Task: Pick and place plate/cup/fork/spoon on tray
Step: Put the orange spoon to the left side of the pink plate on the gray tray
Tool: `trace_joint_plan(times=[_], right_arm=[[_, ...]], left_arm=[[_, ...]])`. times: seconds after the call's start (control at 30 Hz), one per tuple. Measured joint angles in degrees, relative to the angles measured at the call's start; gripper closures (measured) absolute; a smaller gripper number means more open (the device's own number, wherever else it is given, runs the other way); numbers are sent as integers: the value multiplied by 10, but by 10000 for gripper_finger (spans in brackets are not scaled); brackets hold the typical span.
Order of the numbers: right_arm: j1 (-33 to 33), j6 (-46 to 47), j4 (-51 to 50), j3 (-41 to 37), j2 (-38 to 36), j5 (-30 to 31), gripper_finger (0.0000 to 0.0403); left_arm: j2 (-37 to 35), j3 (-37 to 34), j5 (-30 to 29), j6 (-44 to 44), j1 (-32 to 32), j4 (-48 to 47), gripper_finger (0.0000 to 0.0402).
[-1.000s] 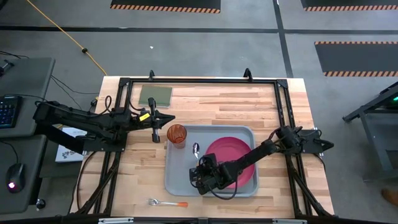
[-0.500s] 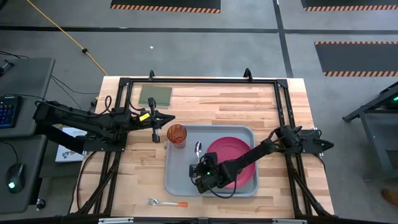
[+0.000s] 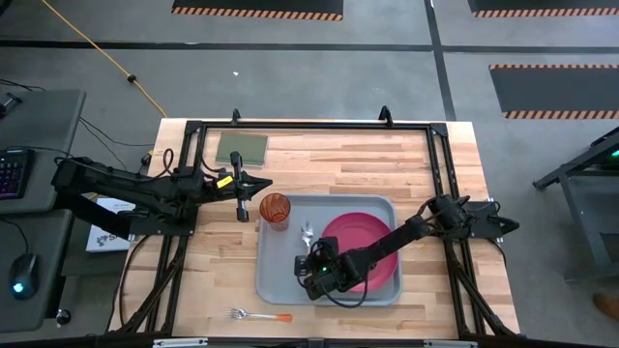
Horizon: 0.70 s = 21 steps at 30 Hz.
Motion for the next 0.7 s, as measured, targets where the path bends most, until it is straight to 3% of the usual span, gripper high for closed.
trace_joint_plan(times=[0.33, 0.7], right_arm=[[0, 0, 2, 0, 0, -2, 281], [0, -49, 3, 0, 0, -4, 283]], left_arm=[[0, 0, 0, 0, 0, 0, 398], [0, 0, 0, 0, 1, 0, 398]])
